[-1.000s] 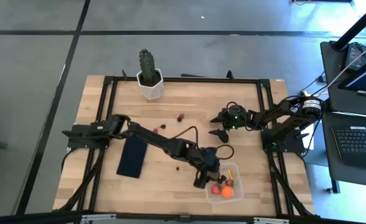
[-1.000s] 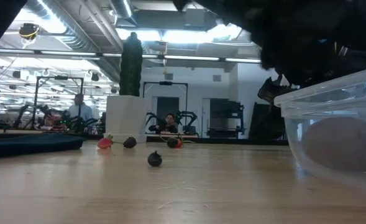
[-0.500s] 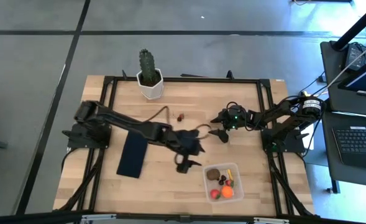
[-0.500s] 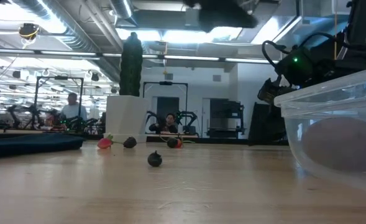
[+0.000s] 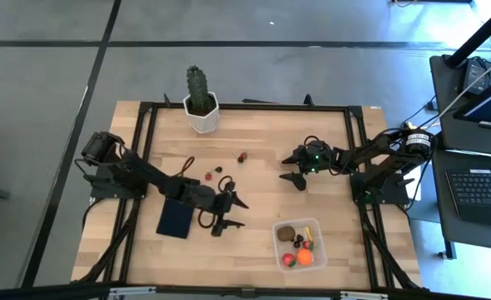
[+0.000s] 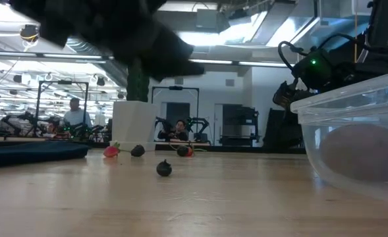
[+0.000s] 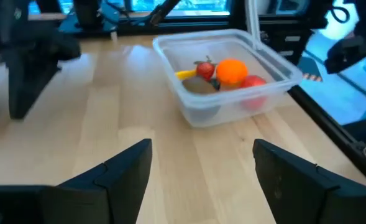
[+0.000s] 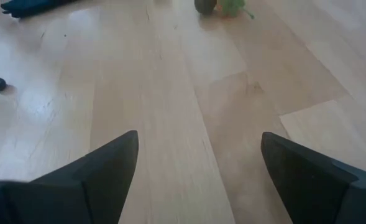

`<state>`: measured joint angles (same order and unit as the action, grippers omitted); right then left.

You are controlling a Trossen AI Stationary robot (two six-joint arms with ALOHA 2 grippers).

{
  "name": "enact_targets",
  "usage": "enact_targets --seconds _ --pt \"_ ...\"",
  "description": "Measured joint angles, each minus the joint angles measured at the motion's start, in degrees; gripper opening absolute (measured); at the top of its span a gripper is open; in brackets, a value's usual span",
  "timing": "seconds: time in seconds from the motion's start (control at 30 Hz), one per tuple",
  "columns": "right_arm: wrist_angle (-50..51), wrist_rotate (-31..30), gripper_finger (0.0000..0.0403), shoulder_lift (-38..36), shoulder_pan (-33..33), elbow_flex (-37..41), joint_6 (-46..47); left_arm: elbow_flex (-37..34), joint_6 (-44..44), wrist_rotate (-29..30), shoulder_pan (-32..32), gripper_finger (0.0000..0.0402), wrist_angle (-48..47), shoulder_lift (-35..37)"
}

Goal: Pick and placing Produce into tupperware
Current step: Put the blueberry into the transparent bin

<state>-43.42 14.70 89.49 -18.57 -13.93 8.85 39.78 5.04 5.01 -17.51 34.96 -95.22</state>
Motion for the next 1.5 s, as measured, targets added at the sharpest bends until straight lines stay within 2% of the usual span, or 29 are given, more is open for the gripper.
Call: enact_targets --seconds 0.17,0.63,0.93,1.5 --pt "-0.34 0.00 0.0339 0.00 0.00 0.00 0.08 -4.46 0.99 0.13 -1.26 0.0272 9.16 -4.06" --pt "-0.52 0.00 0.0339 0.00 0.00 0.00 0.30 -4.65 4.01 0.20 -1.61 0.0273 26.01 -20.29" --pt "-0.50 0.00 0.0339 0.00 0.00 0.00 0.03 -4.63 5.59 0.27 -1.67 0.0273 27.70 -24.45" --pt "-0.48 -0.02 0.0339 0.00 0.00 0.00 -0.32 -4.33 6.35 0.05 -1.88 0.0273 28.44 -24.80"
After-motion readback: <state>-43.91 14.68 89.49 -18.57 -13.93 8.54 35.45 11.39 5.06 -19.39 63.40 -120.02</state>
